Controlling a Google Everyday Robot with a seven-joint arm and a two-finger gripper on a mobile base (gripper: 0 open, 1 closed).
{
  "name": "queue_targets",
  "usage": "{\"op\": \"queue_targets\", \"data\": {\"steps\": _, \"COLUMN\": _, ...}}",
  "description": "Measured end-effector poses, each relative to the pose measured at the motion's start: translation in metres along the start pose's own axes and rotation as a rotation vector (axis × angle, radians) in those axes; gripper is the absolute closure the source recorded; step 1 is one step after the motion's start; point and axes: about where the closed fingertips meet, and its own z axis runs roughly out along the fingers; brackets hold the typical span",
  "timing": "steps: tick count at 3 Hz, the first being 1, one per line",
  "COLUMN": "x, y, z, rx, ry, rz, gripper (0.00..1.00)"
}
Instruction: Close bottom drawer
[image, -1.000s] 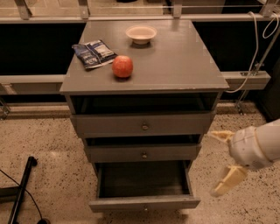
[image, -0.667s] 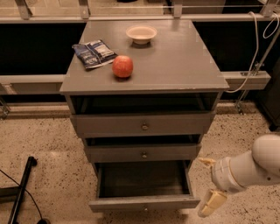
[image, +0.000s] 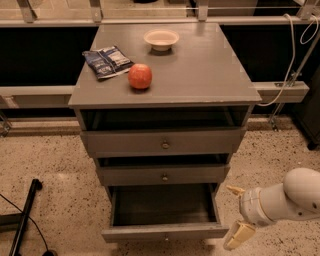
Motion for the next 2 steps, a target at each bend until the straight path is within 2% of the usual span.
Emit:
{"op": "queue_targets", "data": {"steps": 1, "x": -0.003, "y": 0.006, "z": 0.026, "rx": -0.014, "ry": -0.068, "rz": -0.058, "gripper": 0.0}}
{"op": "queue_targets", "data": {"steps": 2, "x": -0.011, "y": 0.023, "z": 0.086, "rx": -0.021, "ry": -0.217, "rz": -0.17, "gripper": 0.0}}
